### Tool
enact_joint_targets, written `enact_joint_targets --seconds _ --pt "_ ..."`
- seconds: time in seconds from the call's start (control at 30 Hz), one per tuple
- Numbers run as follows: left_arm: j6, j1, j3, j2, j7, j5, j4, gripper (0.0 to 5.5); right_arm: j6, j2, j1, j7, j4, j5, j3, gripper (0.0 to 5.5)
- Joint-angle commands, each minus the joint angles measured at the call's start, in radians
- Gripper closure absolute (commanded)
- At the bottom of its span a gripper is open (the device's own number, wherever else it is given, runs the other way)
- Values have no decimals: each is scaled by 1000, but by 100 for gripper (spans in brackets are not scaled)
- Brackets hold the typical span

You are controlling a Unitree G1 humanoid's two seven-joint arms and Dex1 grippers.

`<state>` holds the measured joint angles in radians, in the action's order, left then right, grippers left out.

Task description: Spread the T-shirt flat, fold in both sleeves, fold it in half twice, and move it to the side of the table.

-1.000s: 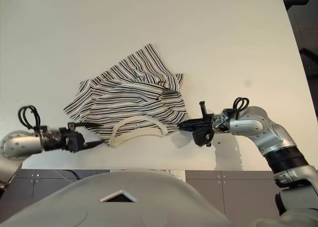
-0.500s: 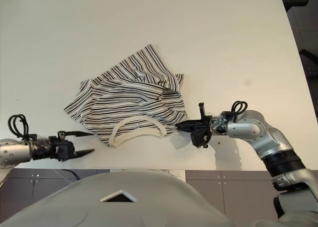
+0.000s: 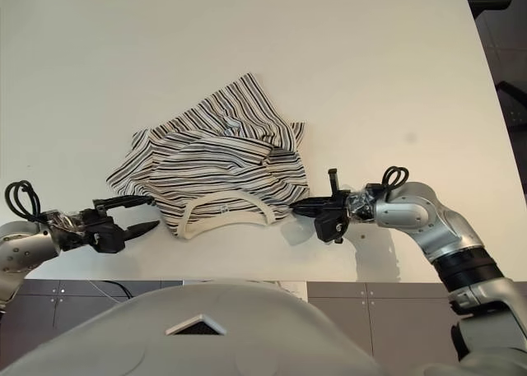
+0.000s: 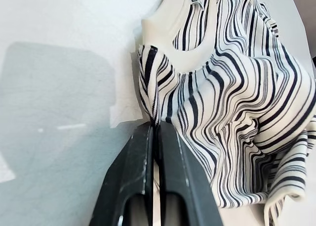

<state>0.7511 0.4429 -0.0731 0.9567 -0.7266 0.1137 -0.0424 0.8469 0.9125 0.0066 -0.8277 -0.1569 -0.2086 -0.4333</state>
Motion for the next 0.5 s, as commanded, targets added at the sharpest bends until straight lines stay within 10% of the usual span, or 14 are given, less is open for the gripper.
enact_joint_targets --seconds 0.03,0.5 --pt "50 -15 34 16 3 -46 31 284 -35 2 27 -6 -9 -45 -5 537" --pt "60 -145 -96 -43 36 194 174 284 -22 -18 -26 -17 -49 -52 -31 537"
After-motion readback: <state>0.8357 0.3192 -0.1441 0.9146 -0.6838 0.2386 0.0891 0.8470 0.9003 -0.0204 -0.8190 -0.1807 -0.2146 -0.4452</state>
